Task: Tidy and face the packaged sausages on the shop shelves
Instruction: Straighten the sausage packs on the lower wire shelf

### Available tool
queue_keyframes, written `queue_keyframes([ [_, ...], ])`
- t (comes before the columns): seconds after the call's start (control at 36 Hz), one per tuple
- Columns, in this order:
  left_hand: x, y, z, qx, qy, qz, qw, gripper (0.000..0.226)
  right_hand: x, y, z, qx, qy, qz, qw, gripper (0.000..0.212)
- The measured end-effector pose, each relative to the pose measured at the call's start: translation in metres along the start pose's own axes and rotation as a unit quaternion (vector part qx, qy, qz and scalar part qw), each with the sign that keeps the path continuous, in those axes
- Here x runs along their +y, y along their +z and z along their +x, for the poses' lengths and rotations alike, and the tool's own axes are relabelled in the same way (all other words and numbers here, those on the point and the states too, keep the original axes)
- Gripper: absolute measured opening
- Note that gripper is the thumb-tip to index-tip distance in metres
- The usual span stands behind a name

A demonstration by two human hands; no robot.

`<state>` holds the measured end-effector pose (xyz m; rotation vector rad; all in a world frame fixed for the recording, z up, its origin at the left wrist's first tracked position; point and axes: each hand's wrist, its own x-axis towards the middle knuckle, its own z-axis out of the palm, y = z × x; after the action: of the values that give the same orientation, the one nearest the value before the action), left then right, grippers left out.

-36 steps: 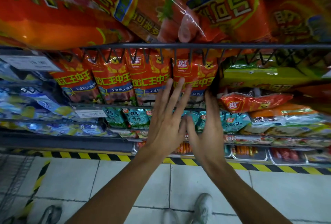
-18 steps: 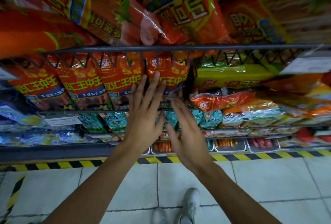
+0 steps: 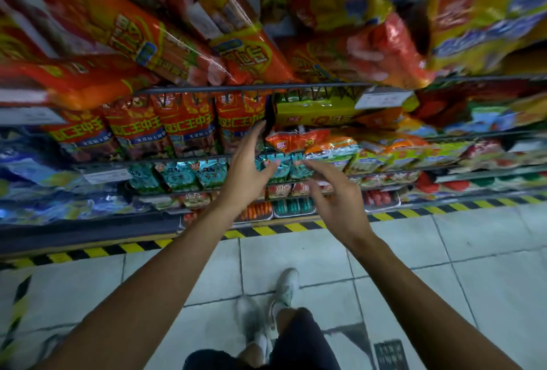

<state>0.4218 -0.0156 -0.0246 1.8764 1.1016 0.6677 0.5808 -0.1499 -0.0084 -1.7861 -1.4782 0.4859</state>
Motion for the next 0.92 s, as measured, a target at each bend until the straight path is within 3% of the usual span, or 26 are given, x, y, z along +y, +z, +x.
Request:
queue_keyframes([
  [0.17, 0.013, 0.003, 0.008, -0.008, -0.052, -0.017, 0.998, 0.073, -0.011, -0.033, 0.011, 0.053, 0.041, -0.028, 0.997, 0.038],
  [0.36, 0.021, 0.011, 0.007, 0.014, -0.080, -0.013, 0.997, 0.076, -0.003, -0.052, 0.035, -0.027, 0.077, -0.081, 0.993, 0.060],
  [0.69, 0.027, 0.020, 0.013, 0.057, -0.088, -0.009, 0.994, 0.060, 0.016, -0.058, 0.089, -0.161, 0.030, -0.161, 0.973, 0.057],
  [0.92, 0.023, 0.028, 0.015, 0.067, -0.079, -0.027, 0.994, 0.073, 0.020, -0.050, 0.101, -0.184, 0.050, -0.181, 0.965, 0.056],
])
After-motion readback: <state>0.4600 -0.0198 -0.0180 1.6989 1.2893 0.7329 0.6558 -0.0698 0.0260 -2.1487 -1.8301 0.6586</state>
